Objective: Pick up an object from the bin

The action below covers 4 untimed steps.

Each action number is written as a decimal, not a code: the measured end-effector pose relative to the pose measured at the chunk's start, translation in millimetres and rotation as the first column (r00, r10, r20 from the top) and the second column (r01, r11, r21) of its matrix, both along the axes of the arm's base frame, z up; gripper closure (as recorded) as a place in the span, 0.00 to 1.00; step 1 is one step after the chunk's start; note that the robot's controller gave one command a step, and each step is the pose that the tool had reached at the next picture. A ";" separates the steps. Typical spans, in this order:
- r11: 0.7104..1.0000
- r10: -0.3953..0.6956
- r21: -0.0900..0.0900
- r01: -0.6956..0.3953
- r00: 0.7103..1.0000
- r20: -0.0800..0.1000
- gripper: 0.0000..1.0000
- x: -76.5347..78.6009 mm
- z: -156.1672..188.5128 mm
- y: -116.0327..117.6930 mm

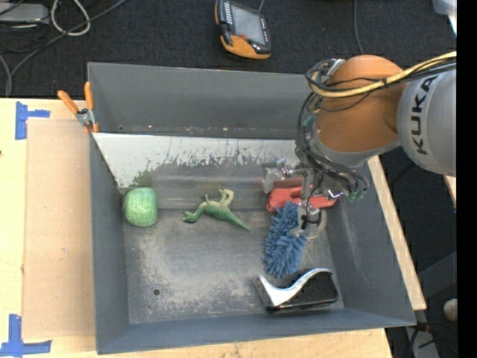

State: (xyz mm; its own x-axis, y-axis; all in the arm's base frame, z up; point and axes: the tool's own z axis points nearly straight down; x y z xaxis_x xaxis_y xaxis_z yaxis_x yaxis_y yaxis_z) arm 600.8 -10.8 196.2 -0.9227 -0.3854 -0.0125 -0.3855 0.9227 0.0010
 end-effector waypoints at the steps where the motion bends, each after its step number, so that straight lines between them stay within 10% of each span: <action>1: 0.977 0.215 0.004 -0.215 0.976 -0.026 0.00 -14.0 -72.9 1.7; 2: 0.984 0.175 -0.001 -0.175 0.984 -0.003 0.00 -10.1 -58.8 -13.7; 3: 0.912 0.411 0.005 -0.411 0.911 -0.015 0.00 -4.0 -67.3 -14.4; 4: 0.999 -0.044 0.003 0.044 0.999 -0.012 0.00 -4.7 -75.3 -33.8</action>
Offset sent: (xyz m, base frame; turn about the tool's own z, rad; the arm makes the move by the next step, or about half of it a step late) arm -0.0101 -0.0172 -0.0569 -0.1689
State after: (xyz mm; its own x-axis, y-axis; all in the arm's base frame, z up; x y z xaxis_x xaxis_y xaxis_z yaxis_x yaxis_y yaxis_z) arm 596.1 -44.6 120.9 -0.9387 -0.3447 -0.0029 -0.3447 0.9387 0.0087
